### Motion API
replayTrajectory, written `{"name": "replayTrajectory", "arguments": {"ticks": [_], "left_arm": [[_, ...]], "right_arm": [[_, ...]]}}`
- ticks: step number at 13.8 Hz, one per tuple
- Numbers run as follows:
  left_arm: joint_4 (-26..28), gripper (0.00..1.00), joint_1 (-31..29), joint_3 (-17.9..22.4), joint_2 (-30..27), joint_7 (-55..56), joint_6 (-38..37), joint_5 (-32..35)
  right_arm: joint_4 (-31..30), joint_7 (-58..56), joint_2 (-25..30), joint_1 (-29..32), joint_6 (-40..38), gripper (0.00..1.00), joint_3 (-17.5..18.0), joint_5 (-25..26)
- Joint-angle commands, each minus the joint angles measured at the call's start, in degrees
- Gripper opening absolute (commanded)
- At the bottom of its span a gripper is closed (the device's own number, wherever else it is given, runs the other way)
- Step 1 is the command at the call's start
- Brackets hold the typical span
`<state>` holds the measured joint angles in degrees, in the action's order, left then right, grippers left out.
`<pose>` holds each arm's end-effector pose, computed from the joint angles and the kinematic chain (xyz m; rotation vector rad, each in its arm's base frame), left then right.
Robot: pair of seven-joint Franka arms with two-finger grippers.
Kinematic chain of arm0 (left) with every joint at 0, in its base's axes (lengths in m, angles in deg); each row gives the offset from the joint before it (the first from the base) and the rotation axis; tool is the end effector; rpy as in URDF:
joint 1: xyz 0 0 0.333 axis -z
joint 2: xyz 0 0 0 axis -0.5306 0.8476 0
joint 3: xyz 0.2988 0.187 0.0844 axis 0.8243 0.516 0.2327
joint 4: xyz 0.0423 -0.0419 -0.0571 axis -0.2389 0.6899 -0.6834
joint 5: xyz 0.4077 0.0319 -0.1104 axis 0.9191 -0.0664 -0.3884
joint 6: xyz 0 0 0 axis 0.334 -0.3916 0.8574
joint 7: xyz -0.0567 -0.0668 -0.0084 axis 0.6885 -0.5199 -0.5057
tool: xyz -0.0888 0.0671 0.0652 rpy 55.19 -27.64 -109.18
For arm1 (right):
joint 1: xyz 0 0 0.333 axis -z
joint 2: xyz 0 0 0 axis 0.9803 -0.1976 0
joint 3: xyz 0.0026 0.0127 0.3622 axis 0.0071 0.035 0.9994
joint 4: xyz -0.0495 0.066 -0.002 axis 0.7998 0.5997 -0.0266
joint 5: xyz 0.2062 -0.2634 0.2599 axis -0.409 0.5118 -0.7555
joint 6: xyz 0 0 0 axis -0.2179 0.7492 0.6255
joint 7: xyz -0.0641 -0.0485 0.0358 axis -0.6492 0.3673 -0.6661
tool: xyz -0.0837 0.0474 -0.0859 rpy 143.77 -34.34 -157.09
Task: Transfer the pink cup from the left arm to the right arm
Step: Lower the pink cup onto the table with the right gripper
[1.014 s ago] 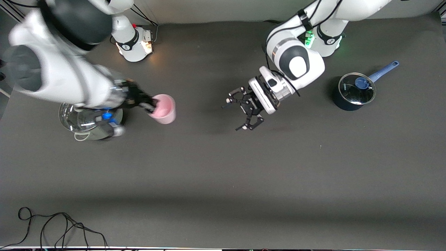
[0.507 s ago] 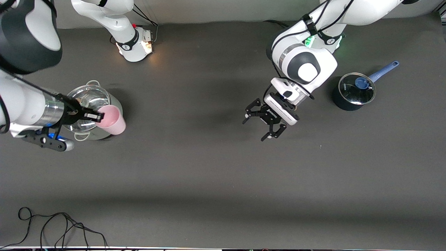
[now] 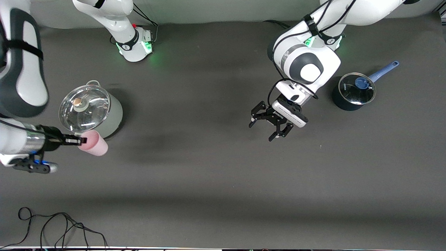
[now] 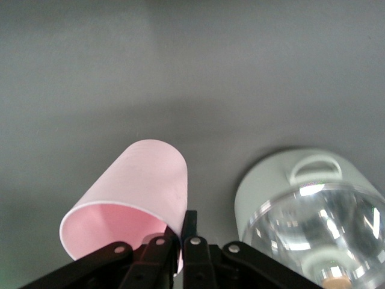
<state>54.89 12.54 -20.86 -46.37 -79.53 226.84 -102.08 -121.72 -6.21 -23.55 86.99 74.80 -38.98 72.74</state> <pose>0.5490 -0.3227 0.3728 2.4246 -0.3815 0.8939 0.7090 -0.0035 0.4540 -3.0205 0.2584 0.3599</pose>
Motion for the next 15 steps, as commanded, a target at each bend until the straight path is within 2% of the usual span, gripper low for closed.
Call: {"name": "replayTrajectory", "arguments": {"ticks": [1,5,11,15], "left_arm": [[-0.24,1.0,0.61,0.11,-0.64,1.03,4.16,0.1],[-0.24,1.0,0.35,1.34,-0.55,0.94,4.26,0.28],[-0.77,1.0,0.18,1.7,1.38,1.03,1.01,1.69],[-5.95,1.0,1.05,2.05,6.03,1.11,-0.92,1.77]], "right_arm": [[-8.85,-0.94,1.52,-0.21,9.5,0.0,0.55,0.35],[-13.61,-0.94,-0.94,-0.13,18.65,0.0,0.55,0.35],[-14.32,-1.65,-9.02,0.4,28.94,0.0,0.63,0.35],[-14.41,-1.56,-11.05,-0.04,30.71,0.0,0.63,0.35]]}}
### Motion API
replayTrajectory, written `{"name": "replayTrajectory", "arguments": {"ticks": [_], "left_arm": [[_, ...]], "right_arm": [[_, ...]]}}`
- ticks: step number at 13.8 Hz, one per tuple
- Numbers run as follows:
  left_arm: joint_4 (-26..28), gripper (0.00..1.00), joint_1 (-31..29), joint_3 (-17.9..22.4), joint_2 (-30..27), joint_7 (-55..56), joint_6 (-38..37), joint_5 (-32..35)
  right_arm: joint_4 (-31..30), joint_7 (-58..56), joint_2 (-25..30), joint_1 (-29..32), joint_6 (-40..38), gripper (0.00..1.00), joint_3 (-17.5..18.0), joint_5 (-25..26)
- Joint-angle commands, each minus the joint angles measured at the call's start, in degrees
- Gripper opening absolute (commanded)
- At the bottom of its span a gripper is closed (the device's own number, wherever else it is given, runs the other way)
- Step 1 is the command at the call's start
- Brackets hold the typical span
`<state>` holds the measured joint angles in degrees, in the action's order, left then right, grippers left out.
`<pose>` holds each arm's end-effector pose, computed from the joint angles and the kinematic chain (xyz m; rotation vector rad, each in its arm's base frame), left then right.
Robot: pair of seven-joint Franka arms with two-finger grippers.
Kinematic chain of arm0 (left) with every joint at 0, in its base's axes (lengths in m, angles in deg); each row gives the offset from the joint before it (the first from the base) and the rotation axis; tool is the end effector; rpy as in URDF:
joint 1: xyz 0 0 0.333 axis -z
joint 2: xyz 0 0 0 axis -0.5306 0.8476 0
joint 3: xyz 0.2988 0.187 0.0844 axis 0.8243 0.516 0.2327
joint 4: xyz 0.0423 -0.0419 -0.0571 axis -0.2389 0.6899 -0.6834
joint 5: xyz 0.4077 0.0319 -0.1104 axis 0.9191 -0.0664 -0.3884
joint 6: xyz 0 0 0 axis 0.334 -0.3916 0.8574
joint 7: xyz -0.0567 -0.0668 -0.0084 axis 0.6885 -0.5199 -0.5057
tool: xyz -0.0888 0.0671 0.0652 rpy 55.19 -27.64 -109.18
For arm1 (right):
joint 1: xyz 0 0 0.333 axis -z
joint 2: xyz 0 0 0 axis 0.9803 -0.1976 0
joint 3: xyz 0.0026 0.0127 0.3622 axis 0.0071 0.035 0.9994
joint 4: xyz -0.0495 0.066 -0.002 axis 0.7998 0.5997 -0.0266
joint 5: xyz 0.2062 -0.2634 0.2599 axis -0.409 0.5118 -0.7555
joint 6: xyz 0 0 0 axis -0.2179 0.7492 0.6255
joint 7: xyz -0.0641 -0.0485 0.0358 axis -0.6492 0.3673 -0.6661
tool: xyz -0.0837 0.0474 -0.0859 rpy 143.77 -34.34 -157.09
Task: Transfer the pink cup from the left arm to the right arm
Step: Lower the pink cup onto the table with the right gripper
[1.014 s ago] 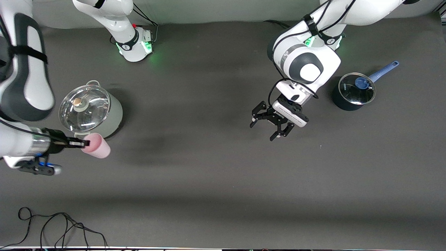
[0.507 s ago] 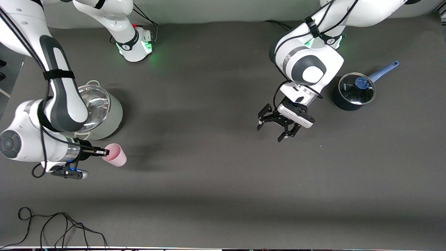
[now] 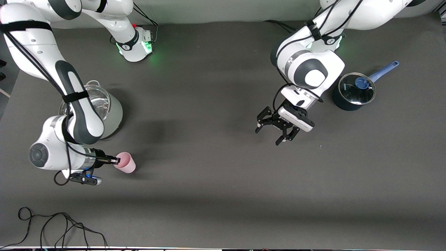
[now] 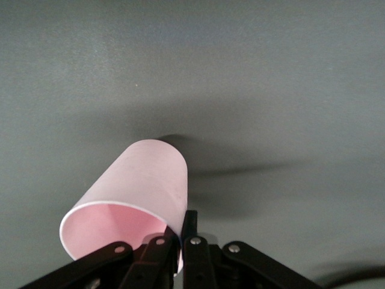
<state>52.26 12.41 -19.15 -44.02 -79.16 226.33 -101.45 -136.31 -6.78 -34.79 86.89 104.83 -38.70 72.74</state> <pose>0.5755 -0.3076 0.3673 2.4153 -0.3095 0.9053 0.7187 0.0054 0.2284 -2.9983 0.2850 0.2467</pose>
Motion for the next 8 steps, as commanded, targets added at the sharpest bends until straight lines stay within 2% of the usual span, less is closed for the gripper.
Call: {"name": "replayTrajectory", "arguments": {"ticks": [1,2,3,4,5,6,8], "left_arm": [[-3.93,1.0,1.36,0.42,4.56,1.62,-2.24,1.06],[-4.46,1.0,1.53,0.51,4.48,4.84,-3.22,1.23],[-5.07,1.0,2.23,0.77,4.22,8.01,-3.14,1.58],[-5.34,1.0,2.93,1.73,3.87,10.91,-3.31,2.28],[-5.34,1.0,3.11,2.08,3.69,14.51,-3.23,2.72],[-5.34,1.0,3.2,2.18,3.25,19.59,-3.14,2.73],[-4.9,1.0,3.2,2.35,1.76,31.53,-2.7,2.73]], "right_arm": [[0.26,-0.99,0.19,-0.02,0.51,0.0,0.35,0.35],[0.26,-0.99,0.27,0.06,0.33,0.04,0.35,0.35],[0.26,-0.99,0.36,-0.02,0.24,0.27,0.35,0.35],[0.26,-0.99,0.54,-0.02,0.15,0.41,0.35,0.35],[0.26,-0.99,0.97,0.06,-0.02,0.6,0.35,0.35],[0.34,-0.82,1.85,0.06,-0.28,0.72,0.35,0.35],[0.69,-0.29,5.62,-0.02,-3.09,0.88,0.35,0.35]]}}
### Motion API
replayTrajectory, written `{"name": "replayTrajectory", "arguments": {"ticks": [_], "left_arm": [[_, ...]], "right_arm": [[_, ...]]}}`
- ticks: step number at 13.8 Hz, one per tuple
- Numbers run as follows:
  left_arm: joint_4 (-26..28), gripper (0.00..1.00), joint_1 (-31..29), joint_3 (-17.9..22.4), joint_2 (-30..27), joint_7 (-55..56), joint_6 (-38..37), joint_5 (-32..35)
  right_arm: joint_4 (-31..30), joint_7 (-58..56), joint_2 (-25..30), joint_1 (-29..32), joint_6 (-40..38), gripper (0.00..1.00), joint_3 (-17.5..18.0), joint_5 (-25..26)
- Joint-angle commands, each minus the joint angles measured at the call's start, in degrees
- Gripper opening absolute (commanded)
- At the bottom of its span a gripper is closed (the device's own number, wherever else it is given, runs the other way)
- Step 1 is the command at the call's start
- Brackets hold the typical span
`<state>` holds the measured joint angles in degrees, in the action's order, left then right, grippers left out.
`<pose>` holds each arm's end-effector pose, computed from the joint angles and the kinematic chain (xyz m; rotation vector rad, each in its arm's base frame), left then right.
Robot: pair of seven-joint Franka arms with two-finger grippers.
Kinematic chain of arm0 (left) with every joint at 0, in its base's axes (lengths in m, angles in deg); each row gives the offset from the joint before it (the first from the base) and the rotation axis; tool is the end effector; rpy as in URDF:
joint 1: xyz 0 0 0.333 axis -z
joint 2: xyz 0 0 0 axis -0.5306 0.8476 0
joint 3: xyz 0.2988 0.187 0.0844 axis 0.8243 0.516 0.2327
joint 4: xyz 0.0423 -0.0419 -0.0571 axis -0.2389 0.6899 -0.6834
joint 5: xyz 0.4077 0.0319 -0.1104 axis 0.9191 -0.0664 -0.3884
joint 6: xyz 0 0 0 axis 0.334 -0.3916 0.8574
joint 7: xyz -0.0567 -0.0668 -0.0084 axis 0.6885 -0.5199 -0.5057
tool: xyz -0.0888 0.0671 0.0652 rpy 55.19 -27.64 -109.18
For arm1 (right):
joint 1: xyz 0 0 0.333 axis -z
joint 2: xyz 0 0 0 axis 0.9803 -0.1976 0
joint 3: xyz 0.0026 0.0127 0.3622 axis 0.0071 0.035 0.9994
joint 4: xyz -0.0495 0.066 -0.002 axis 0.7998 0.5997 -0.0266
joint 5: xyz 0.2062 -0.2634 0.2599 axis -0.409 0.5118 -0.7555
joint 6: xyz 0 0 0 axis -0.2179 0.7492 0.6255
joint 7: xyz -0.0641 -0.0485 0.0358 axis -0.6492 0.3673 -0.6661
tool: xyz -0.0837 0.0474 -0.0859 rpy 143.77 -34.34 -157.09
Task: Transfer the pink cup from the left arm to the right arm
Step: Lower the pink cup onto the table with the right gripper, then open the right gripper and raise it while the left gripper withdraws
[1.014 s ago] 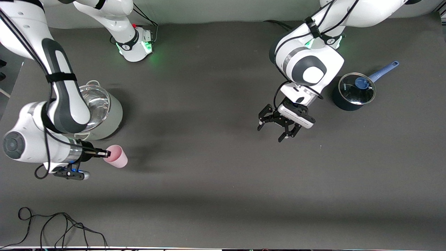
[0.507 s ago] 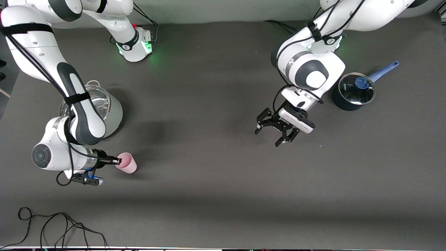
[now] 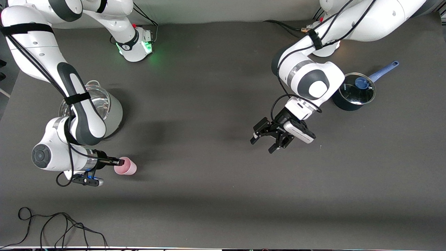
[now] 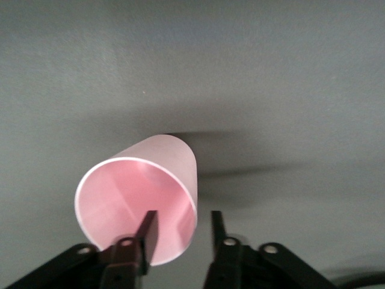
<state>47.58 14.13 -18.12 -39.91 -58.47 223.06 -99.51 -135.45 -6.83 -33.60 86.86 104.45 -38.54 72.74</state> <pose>0.6056 -0.3196 0.3662 2.2679 0.1313 0.7494 0.7248 0.0066 0.2496 -3.0009 0.2778 0.2028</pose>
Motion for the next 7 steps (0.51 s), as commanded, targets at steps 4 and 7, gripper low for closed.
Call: {"name": "replayTrajectory", "arguments": {"ticks": [4,7], "left_arm": [[-0.31,1.0,5.42,5.88,-6.12,31.26,-0.04,0.87],[-0.22,1.0,7.1,7.91,-8.06,39.63,-0.05,0.87]], "right_arm": [[-0.16,-0.16,14.53,-0.08,-7.54,0.99,0.1,0.96],[-0.07,-0.07,22.44,-0.17,-13.77,0.99,0.19,1.05]]}}
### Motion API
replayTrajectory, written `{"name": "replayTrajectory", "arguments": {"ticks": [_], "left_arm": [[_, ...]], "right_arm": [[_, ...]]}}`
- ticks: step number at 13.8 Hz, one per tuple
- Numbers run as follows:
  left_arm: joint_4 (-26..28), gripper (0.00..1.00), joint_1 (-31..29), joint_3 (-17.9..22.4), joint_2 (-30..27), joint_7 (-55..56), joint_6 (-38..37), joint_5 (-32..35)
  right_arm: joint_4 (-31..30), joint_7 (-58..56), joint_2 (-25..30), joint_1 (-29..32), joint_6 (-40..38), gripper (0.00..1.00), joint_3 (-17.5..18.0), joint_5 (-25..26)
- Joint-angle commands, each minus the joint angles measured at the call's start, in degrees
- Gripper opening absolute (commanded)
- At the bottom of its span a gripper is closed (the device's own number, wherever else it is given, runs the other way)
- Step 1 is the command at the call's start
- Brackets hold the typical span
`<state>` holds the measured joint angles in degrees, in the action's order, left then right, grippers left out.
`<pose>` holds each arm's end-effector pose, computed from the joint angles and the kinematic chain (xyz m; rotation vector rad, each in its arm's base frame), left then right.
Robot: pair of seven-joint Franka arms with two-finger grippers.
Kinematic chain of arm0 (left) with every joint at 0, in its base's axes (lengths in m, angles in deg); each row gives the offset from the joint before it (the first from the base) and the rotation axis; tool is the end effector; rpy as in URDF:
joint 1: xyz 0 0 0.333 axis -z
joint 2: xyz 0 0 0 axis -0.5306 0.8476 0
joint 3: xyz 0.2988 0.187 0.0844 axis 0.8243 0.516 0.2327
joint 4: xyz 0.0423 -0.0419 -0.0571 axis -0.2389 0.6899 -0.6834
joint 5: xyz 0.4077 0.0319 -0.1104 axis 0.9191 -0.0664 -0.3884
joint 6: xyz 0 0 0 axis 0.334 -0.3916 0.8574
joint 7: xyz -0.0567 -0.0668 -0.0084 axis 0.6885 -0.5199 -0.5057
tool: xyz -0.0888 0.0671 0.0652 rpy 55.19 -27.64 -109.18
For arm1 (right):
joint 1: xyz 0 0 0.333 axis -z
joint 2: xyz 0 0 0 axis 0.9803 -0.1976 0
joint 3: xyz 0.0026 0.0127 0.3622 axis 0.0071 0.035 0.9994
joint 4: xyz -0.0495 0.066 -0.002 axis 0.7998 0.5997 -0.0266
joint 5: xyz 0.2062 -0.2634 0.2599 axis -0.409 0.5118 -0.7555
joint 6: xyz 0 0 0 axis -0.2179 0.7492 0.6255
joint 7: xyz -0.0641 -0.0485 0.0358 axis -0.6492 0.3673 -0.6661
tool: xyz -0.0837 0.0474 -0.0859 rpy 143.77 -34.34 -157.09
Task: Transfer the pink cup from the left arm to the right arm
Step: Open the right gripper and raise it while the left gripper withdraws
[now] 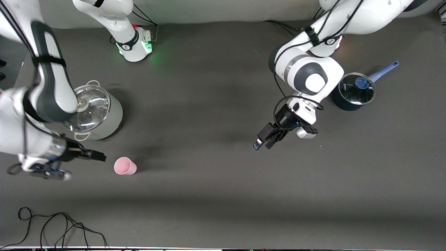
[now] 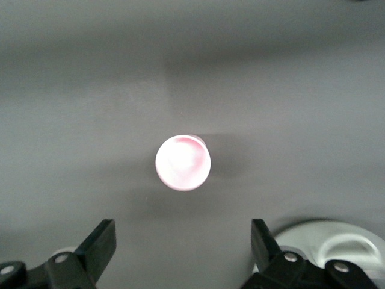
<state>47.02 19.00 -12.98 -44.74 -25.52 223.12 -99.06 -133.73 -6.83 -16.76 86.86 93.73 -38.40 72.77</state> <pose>0.6028 -0.3283 0.3885 2.1091 0.6822 0.5457 0.7015 0.0099 0.4578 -3.0394 0.2392 -0.0037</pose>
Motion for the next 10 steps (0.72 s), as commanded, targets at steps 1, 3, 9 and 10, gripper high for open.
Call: {"name": "replayTrajectory", "arguments": {"ticks": [1,3,9,10], "left_arm": [[0.6,1.0,2.75,3.74,-4.36,7.13,-0.11,0.43],[1.13,1.0,3.11,4.8,-5.43,8.97,-0.55,0.34],[1.31,1.0,3.64,5.24,-6.22,19.76,-5.3,-0.1],[1.22,1.0,3.81,5.41,-6.31,23.18,-5.03,-0.01]], "right_arm": [[-1.7,0.8,8.4,-0.34,-5.77,1.0,0.05,1.03],[-1.44,1.43,13.59,-0.34,-11.3,1.0,0.22,1.12],[-1.26,1.34,24.94,-2.8,-24.23,1.0,0.84,3.14],[-1.61,1.43,26.17,-4.02,-24.95,1.0,0.67,3.14]]}}
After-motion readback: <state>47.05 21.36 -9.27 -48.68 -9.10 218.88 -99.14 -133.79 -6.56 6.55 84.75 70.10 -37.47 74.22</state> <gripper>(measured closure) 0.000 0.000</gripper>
